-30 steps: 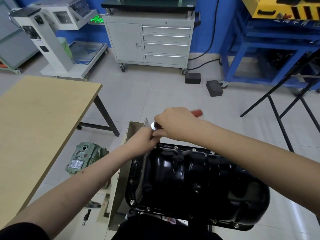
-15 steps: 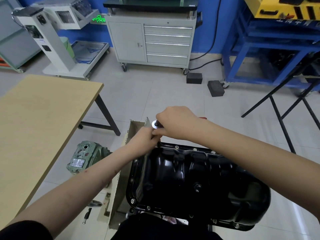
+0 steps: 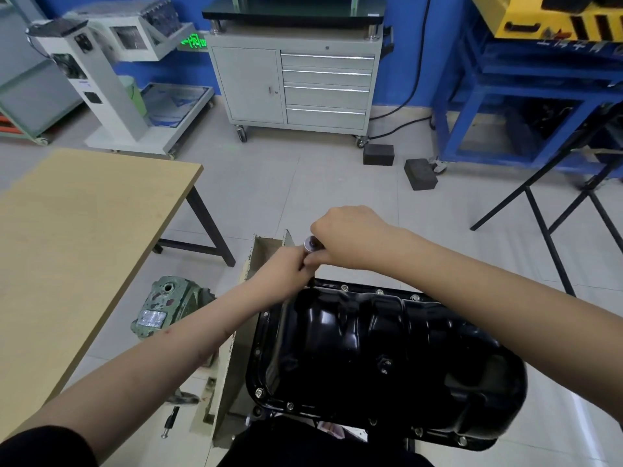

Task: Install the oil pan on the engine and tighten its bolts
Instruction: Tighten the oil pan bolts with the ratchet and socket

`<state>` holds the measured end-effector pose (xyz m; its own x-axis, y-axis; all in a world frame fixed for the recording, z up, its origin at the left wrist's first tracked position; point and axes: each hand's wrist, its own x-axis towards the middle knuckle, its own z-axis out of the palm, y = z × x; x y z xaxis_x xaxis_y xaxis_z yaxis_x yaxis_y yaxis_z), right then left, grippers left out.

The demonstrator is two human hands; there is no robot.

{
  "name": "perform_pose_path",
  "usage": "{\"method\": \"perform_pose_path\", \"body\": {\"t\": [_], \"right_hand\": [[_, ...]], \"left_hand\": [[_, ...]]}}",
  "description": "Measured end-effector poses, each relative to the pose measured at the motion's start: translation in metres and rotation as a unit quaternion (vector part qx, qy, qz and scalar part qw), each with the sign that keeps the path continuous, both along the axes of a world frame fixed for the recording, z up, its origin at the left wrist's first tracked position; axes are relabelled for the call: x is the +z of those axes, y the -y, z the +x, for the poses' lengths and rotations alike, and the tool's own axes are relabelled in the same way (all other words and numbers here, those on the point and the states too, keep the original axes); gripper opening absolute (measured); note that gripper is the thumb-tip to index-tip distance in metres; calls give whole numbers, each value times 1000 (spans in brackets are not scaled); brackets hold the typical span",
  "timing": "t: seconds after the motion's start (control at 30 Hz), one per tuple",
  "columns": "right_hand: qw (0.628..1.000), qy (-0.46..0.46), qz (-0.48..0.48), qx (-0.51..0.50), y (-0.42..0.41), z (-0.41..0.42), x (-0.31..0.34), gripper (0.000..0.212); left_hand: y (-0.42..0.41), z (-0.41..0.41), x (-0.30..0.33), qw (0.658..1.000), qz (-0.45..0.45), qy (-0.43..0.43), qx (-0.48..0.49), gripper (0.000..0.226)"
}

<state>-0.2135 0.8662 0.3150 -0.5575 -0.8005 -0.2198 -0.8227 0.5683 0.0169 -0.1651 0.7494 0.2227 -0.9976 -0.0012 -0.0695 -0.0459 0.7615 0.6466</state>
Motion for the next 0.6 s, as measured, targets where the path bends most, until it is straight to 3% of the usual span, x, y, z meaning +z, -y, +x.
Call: {"method": "perform_pose_path", "body": {"t": [0.07, 0.17, 0.27, 0.4, 0.5, 0.6], "right_hand": [[1000, 10, 8, 0, -2, 1, 0, 26], [999, 32, 18, 40, -4, -1, 3, 8], [997, 0, 29, 69, 0, 2, 3, 26], [998, -27, 17, 52, 5, 3, 1, 18], [999, -26, 21, 19, 6, 3, -1, 26], [1000, -6, 23, 0, 4, 4, -1, 23]], "left_hand": [[-1, 1, 1, 1000, -2, 4, -14, 43], [-1, -1, 1, 998, -14, 13, -60, 38], [-2, -1, 2, 996, 13, 6, -87, 29], [3, 3, -6, 999, 3, 1, -39, 41], [5, 3, -9, 1000, 3, -9, 14, 44], [3, 4, -9, 1000, 10, -20, 8, 44]]}}
